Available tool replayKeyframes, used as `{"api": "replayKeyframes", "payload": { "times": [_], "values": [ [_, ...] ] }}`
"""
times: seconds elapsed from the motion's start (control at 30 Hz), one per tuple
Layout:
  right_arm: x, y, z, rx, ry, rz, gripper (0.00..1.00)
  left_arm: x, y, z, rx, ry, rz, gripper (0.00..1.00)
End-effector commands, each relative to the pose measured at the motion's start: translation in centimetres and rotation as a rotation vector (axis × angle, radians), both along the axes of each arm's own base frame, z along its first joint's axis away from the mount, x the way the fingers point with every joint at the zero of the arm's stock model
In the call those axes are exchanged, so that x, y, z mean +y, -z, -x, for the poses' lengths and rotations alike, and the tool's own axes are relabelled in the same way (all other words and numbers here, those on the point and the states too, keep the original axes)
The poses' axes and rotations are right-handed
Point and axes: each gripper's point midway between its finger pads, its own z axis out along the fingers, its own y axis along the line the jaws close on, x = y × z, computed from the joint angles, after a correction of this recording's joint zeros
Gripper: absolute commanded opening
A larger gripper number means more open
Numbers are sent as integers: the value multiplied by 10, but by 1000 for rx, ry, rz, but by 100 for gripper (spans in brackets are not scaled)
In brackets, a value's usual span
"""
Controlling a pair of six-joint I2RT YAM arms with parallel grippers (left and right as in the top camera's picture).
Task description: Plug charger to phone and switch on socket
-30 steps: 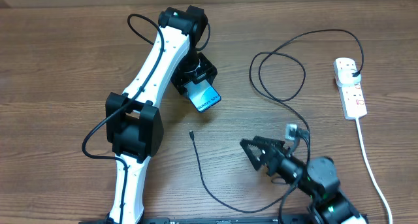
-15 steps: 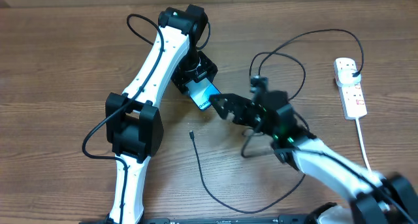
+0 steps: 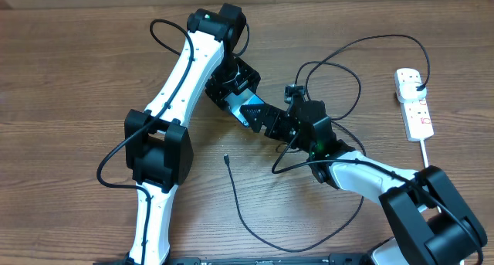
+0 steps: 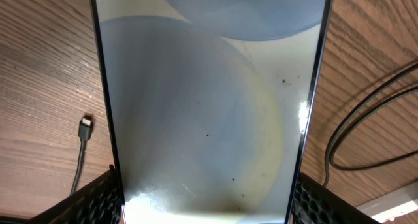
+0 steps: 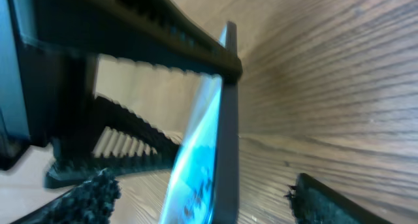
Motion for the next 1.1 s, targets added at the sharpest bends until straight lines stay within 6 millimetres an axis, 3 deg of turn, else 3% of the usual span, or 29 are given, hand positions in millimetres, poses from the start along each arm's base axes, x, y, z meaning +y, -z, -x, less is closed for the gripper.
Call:
{"api": "replayKeyframes", "payload": {
  "times": [0.0,0.33,1.07],
  "values": [
    [6,1,-9,20,28,-47,78,-10,-28,-1,-49,-8,55,5],
    [5,0,-16,14,61,-67,43,-11,-28,0,-47,-7,62,4],
    [15,-9,-9,137,50,-208,29,-4,-25,-5,-69,-16,14,5]
  ]
}}
